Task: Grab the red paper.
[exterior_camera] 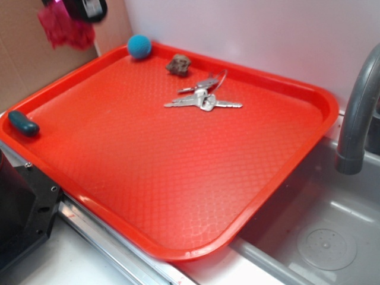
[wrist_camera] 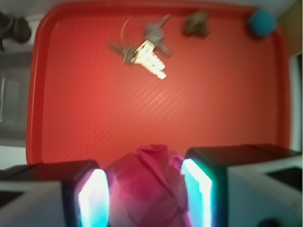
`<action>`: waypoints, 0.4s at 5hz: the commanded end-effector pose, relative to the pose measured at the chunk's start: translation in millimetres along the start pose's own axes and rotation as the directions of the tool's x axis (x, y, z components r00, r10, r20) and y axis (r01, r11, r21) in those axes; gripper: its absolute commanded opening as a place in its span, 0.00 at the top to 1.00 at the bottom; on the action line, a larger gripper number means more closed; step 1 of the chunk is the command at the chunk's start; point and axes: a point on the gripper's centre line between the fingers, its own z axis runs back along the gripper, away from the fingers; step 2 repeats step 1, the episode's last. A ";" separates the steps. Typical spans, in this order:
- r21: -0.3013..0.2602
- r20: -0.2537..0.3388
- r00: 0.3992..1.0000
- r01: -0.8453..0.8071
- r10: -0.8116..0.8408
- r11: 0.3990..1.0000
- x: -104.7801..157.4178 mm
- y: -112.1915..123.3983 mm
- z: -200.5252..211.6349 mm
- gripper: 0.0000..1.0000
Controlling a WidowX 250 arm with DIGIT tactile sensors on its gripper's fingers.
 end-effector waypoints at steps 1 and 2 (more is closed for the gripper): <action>0.089 0.001 0.998 -0.066 0.067 0.994 -6.9 2.5 1.8 1.00; 0.089 0.001 0.998 -0.066 0.067 0.994 -6.9 2.5 1.8 1.00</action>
